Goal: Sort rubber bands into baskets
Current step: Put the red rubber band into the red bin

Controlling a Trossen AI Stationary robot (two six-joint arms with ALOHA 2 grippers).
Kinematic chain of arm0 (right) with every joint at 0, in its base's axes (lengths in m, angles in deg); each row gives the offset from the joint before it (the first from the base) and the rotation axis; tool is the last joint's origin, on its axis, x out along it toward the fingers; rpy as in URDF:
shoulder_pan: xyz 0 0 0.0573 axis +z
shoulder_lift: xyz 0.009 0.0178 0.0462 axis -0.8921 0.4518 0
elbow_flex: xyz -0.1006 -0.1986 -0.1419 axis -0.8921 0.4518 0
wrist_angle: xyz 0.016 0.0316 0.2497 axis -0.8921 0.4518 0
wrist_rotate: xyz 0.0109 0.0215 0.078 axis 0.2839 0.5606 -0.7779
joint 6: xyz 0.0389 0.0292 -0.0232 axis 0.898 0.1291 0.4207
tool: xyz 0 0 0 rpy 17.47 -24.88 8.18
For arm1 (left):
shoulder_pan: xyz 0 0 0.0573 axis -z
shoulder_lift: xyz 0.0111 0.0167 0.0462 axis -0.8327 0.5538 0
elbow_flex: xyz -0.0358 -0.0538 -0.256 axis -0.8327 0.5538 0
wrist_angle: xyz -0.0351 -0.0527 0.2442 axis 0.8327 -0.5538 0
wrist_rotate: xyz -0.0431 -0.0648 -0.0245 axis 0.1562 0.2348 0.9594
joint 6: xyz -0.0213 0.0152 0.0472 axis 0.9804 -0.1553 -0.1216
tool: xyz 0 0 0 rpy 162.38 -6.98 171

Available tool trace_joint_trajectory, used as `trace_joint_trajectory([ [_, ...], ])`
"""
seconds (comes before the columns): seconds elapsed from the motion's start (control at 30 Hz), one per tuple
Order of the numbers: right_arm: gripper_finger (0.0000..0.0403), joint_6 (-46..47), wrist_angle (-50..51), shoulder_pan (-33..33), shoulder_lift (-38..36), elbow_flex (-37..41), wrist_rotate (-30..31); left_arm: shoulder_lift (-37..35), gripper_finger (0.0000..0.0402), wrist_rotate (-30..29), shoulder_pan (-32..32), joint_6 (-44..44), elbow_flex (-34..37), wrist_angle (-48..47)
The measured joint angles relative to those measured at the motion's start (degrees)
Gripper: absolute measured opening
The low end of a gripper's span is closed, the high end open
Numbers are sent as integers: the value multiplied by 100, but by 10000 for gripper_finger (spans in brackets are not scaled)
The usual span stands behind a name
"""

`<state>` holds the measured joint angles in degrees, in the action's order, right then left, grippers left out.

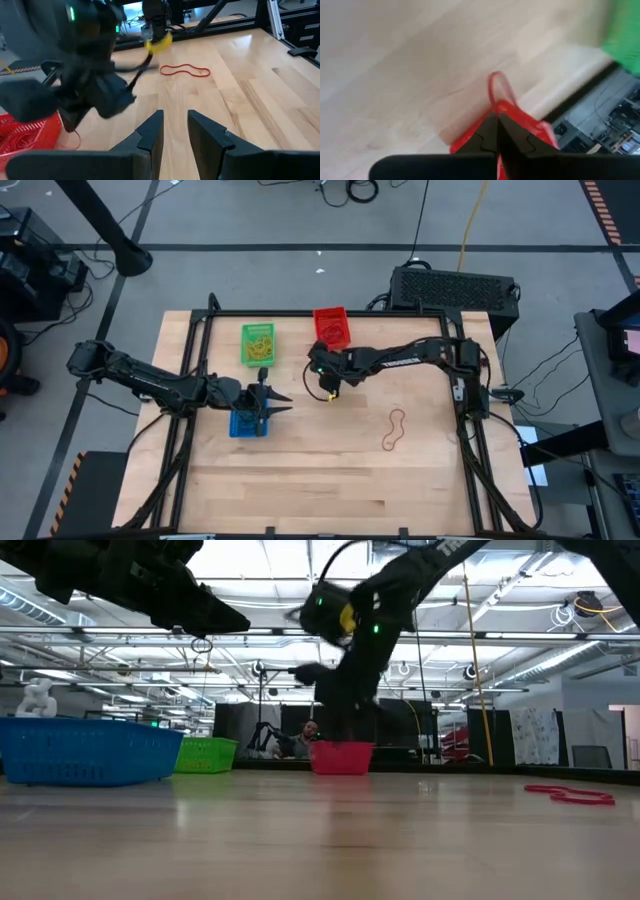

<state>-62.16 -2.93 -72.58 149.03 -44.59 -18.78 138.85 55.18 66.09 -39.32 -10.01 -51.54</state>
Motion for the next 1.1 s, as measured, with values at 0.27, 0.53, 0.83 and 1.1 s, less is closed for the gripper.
trace_joint_trajectory([
  [0.27, 0, 696, -360, -228, -828, 0, -119, 0, 95, 0, 0, 7, 0, 7],
  [0.53, 0, 1751, -833, -820, -1413, -7, -348, 0, 95, 0, 0, 9, 0, 25],
  [0.83, 0, 3138, -929, -1497, -1272, 3, -1158, 0, 95, 0, 0, 44, 0, 46],
  [1.1, 0, 3833, -1067, -1693, -1150, -4, -1257, 0, 95, 0, 0, 28, 0, 22],
])
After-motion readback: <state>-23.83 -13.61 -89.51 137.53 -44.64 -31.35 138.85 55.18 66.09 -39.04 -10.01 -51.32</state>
